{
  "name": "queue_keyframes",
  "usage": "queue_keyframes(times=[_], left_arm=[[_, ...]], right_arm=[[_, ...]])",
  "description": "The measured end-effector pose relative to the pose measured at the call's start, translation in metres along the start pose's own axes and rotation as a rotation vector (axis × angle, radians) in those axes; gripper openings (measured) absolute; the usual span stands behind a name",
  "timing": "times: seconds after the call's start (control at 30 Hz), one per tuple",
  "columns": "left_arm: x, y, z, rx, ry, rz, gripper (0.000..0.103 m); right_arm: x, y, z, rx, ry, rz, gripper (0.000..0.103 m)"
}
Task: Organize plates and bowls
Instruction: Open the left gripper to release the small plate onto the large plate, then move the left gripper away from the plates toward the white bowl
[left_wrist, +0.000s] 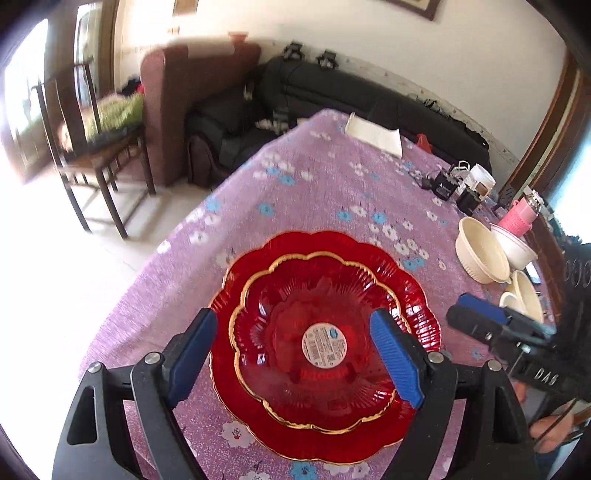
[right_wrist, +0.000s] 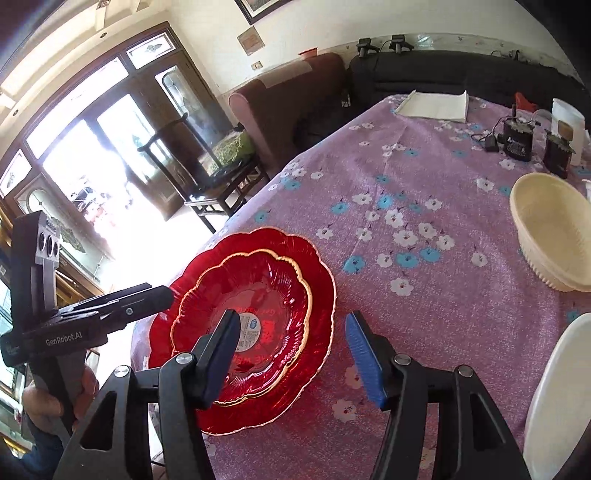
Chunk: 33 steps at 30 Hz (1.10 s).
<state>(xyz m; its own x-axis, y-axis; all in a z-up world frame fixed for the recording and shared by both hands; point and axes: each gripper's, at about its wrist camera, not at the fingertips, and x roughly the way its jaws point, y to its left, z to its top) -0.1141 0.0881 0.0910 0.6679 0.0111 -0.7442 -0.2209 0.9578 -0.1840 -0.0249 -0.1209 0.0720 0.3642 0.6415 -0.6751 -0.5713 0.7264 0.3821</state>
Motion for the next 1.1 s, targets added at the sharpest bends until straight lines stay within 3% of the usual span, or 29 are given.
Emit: queue_keyframes(times=[0.2,0.33,0.8,1.1], left_arm=[[-0.013,-0.040,-0.019,0.130,-0.141,0.035,0.089],[-0.011,-0.066,-0.033,0.188,-0.178,0.020,0.091],[0.004,-0.149,-0.074,0.374,-0.144,-0.052,0.093],[0.020,-0.204,-0.094,0.504,-0.124,-0.074,0.093]], right_arm=[[-0.039,-0.011,-0.006,0.027,-0.131,-0.085,0.064],[-0.064,-0.026,-0.023,0.080,-0.192,-0.130,0.064],[-0.141,-0.063,-0.102,0.152,-0.323,-0.233,0.064],[-0.178,-0.118,-0.134,0.271,-0.355,-0.304,0.064]])
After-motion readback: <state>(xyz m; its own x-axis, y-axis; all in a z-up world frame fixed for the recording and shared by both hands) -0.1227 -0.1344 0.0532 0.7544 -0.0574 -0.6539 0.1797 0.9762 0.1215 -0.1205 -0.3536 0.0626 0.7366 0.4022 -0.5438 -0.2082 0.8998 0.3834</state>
